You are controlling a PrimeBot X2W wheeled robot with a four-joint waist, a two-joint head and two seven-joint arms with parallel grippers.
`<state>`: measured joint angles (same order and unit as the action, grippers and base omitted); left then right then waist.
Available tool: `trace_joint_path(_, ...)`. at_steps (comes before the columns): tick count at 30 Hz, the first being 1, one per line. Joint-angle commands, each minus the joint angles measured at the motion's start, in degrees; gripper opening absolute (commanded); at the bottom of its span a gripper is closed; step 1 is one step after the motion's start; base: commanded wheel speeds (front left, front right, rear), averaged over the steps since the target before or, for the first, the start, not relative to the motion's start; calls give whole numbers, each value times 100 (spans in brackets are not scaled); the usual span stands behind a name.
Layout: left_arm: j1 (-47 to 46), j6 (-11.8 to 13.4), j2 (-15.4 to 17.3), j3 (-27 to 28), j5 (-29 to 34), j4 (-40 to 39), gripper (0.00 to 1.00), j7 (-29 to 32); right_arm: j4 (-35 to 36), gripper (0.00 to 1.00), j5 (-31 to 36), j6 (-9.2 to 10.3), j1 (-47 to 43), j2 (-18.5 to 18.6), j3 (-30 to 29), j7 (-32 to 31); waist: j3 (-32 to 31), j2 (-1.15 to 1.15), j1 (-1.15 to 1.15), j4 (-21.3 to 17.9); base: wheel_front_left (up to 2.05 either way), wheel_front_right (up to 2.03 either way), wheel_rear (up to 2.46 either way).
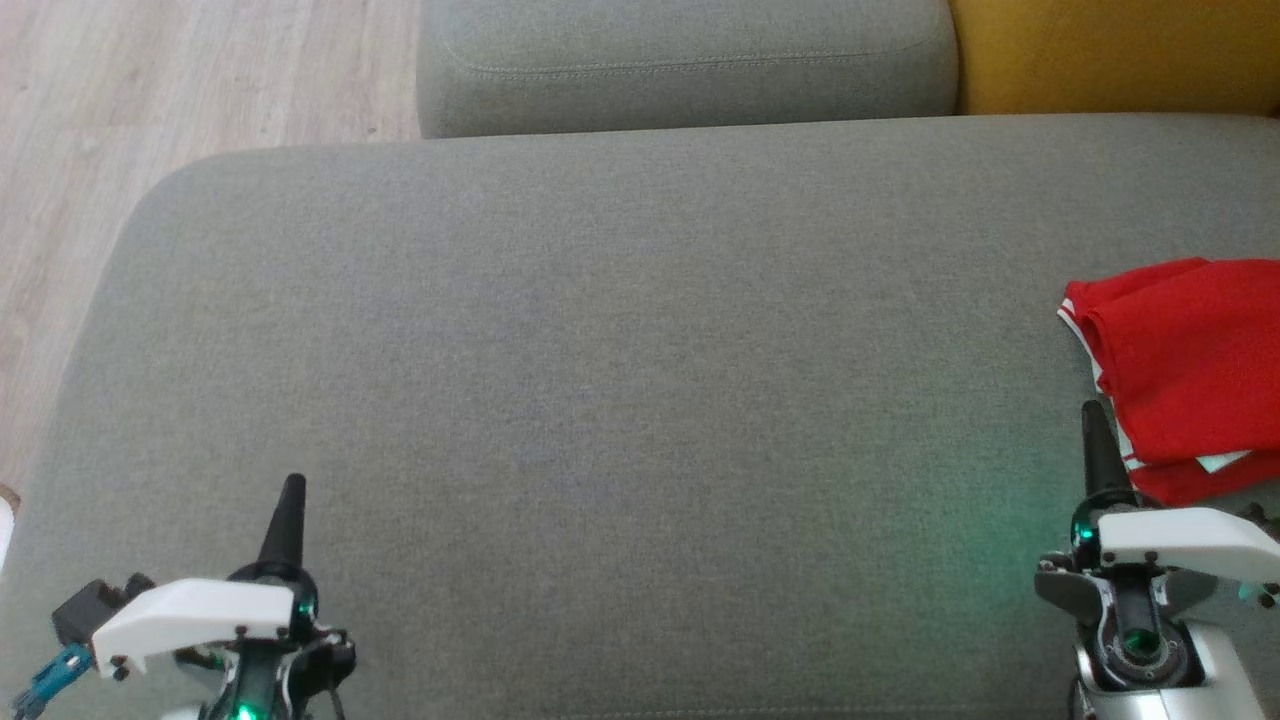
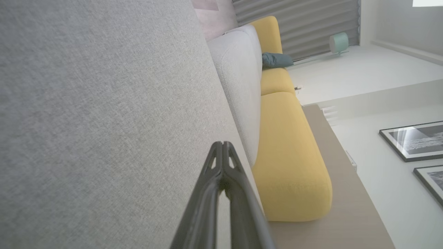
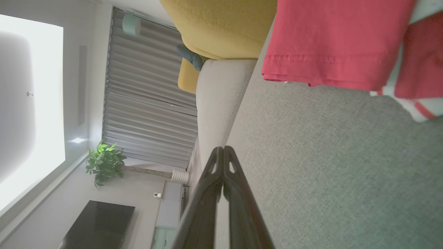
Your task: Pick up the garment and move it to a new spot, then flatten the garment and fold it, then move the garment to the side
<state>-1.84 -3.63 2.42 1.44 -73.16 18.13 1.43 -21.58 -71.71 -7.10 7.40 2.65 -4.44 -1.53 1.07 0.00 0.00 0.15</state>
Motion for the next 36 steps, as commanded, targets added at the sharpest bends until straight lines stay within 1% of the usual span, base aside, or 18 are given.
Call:
trace_joint_path(1,-343,-83,40,219,-155,-236,0,49,265,0,-184,-30,88,24,50,-48,-4,0,0,0,0,0,0)
trace_joint_path(27,-435,-385,45,506,-1899,-406,0,504,755,0,-2042,-39,-121,22,-208,-496,-89,0,0,-15,0,0,0)
trace_joint_path(36,-435,-386,45,506,-1901,-407,0,504,756,0,-2045,-39,-122,22,-208,-496,-89,0,0,-15,0,0,0)
